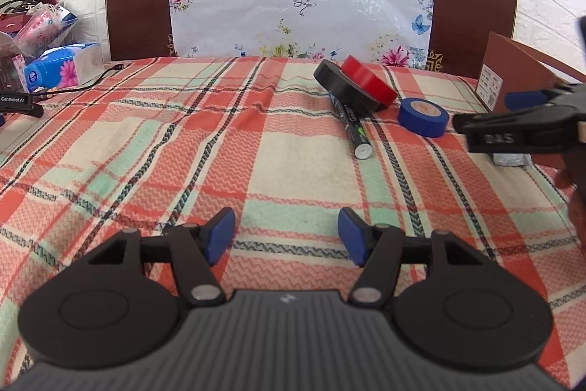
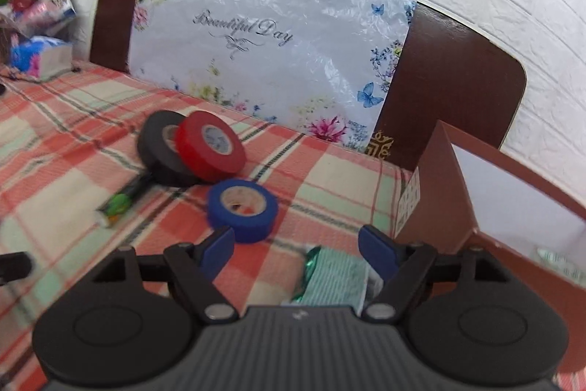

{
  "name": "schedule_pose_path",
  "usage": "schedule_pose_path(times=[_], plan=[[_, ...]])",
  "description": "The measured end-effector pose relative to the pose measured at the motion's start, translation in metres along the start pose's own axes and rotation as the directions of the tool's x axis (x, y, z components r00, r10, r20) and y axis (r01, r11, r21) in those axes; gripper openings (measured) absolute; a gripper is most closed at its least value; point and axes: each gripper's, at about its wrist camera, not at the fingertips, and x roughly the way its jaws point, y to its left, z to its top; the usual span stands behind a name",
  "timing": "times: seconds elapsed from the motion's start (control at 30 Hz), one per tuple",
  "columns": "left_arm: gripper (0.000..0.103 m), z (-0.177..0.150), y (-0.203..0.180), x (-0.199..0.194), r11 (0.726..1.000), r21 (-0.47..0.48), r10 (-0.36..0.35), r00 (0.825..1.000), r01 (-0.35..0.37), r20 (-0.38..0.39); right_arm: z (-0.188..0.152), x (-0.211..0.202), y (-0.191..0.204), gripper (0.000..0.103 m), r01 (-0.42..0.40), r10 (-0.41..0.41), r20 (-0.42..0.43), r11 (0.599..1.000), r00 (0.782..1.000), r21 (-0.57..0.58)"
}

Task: Organize objects
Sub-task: 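Grasp the green wrapped packet with the right gripper, then carry the green packet into the brown box and open the right gripper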

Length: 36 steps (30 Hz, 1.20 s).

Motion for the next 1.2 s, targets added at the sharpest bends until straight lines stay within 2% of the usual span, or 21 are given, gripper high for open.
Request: schedule_pose_path(times=[0.07, 0.13, 0.17, 0.2, 0.23, 0.3, 0.4, 0.53, 0.57, 0.67, 0.7, 0.73, 0.8, 0.93, 1.07, 1.13, 1.17, 1.2], plan=[[0.067, 0.0, 0.001, 0.0, 1.0, -0.003, -0.012, 1.0, 0.012, -0.001, 0.003, 0.016, -0.001, 0.078, 0.0, -0.001, -0.041, 1.0, 0.999, -0.028], [0.068, 0.0, 0.001, 0.001, 1.0, -0.004, -0.017, 1.0, 0.017, -0.001, 0.005, 0.034, -0.003, 0.078, -0.03, 0.025, -0.125, 0.999, 0.992, -0.038], [0.069, 0.0, 0.002, 0.001, 1.0, -0.004, -0.019, 1.0, 0.019, -0.001, 0.004, 0.04, -0.006, 0.083, -0.043, 0.039, -0.155, 0.999, 0.987, -0.028], [0.069, 0.0, 0.001, 0.001, 1.0, -0.005, -0.017, 1.0, 0.017, -0.001, 0.007, 0.043, -0.012, 0.083, -0.064, 0.063, -0.181, 0.998, 0.982, 0.001], [0.069, 0.0, 0.001, 0.0, 1.0, -0.005, -0.016, 1.0, 0.016, -0.001, 0.01, 0.044, -0.019, 0.082, -0.086, 0.093, -0.218, 0.995, 0.971, 0.043], [0.07, 0.0, 0.001, 0.0, 1.0, -0.006, -0.016, 1.0, 0.016, -0.001, 0.008, 0.039, -0.031, 0.069, -0.131, 0.153, -0.258, 0.986, 0.954, 0.102], [0.07, 0.0, 0.001, 0.0, 1.0, -0.005, -0.016, 1.0, 0.016, -0.001, -0.014, 0.015, -0.042, 0.062, -0.167, 0.198, -0.247, 0.976, 0.948, 0.14], [0.07, 0.0, 0.0, 0.0, 1.0, -0.001, -0.012, 1.0, 0.012, -0.004, -0.054, -0.041, -0.044, 0.061, -0.212, 0.242, -0.179, 0.962, 0.954, 0.169], [0.07, 0.001, 0.0, 0.001, 1.0, 0.002, -0.013, 1.0, 0.013, -0.006, -0.064, -0.056, -0.043, 0.064, -0.215, 0.241, -0.153, 0.962, 0.958, 0.171], [0.068, 0.006, -0.006, 0.0, 1.0, 0.025, -0.006, 0.999, 0.006, -0.038, -0.088, -0.089, -0.045, 0.088, -0.196, 0.218, -0.107, 0.964, 0.97, 0.181], [0.068, 0.01, -0.009, -0.003, 0.999, 0.016, -0.028, 0.998, 0.029, -0.062, -0.093, -0.099, -0.047, 0.091, -0.184, 0.204, -0.093, 0.964, 0.975, 0.191], [0.067, 0.015, -0.012, -0.007, 0.996, -0.018, -0.092, 0.992, 0.091, -0.085, -0.097, -0.106, -0.05, 0.091, -0.178, 0.196, -0.079, 0.964, 0.977, 0.199], [0.067, 0.026, -0.028, -0.017, 0.974, -0.053, -0.226, 0.968, 0.221, -0.108, -0.099, -0.113, -0.057, 0.094, -0.179, 0.196, -0.063, 0.962, 0.979, 0.207], [0.068, 0.038, -0.089, -0.034, 0.916, 0.02, -0.39, 0.903, 0.4, -0.178, -0.102, -0.11, -0.062, 0.094, -0.195, 0.215, -0.068, 0.955, 0.974, 0.224], [0.069, 0.036, -0.133, -0.022, 0.877, 0.027, -0.449, 0.838, 0.48, -0.309, -0.107, -0.116, -0.062, 0.094, -0.23, 0.245, -0.048, 0.95, 0.968, 0.209], [0.073, 0.031, -0.149, -0.011, 0.871, 0.045, -0.443, 0.822, 0.489, -0.358, -0.11, -0.117, -0.061, 0.094, -0.236, 0.251, -0.046, 0.949, 0.967, 0.209], [0.075, 0.028, -0.156, -0.006, 0.87, 0.056, -0.435, 0.817, 0.489, -0.378, -0.111, -0.116, -0.061, 0.091, -0.237, 0.253, -0.05, 0.948, 0.966, 0.215], [0.075, 0.024, -0.159, -0.001, 0.868, 0.05, -0.435, 0.807, 0.493, -0.4, -0.111, -0.113, -0.061, 0.083, -0.241, 0.26, -0.061, 0.945, 0.964, 0.221]])
